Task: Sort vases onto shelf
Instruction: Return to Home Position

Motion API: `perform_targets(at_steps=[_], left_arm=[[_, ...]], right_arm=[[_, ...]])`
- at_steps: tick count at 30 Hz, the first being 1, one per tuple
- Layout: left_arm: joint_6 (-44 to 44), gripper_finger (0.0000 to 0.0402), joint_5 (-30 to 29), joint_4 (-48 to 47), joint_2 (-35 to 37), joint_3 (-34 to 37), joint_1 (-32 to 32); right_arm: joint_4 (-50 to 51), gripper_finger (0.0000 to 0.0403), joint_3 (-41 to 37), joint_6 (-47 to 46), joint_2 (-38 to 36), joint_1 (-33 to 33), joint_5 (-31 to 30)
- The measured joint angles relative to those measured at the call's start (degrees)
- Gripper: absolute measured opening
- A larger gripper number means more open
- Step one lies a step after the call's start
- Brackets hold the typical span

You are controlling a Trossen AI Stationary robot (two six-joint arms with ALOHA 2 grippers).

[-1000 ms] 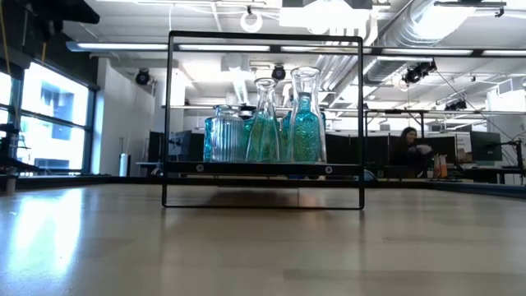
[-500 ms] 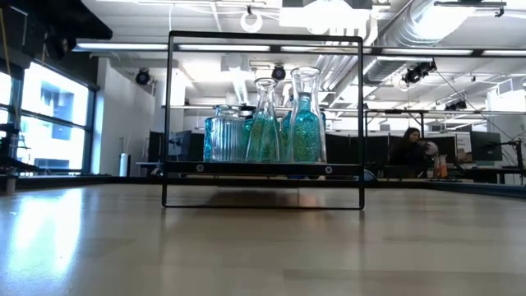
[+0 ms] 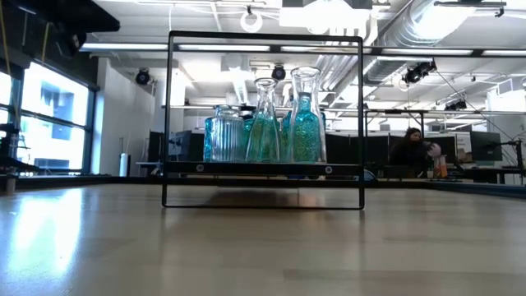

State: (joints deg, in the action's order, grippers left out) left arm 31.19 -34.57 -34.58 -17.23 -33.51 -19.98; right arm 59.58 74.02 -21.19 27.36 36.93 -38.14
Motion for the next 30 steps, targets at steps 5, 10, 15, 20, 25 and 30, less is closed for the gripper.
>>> perform_targets(at_steps=[5,10,15,20,25,30], left_arm=[[-7.64,0.0015,8.42,8.62,1.05,6.0,-1.76],[-13.53,0.0012,11.7,18.68,3.88,14.74,-2.09],[-13.92,0.0007,10.76,29.87,8.35,24.57,-2.07],[-12.93,0.0001,9.01,30.21,12.08,28.01,-2.07],[-14.95,0.0001,6.63,28.59,14.46,28.17,-2.07],[-14.63,0.0,5.79,24.55,16.16,28.16,-0.66]], right_arm=[[-9.38,0.017,-9.39,5.06,-5.26,0.0,7.54],[-22.36,0.017,-18.47,13.38,-9.36,0.0,17.75],[-30.48,0.017,-25.27,17.99,-13.34,0.0,20.25],[-33.91,0.017,-30.12,18.7,-17.92,0.0,20.25],[-37.64,0.017,-36.43,22.07,-22.83,0.0,20.3],[-40.55,0.017,-42.47,23.2,-27.18,0.0,20.18]])
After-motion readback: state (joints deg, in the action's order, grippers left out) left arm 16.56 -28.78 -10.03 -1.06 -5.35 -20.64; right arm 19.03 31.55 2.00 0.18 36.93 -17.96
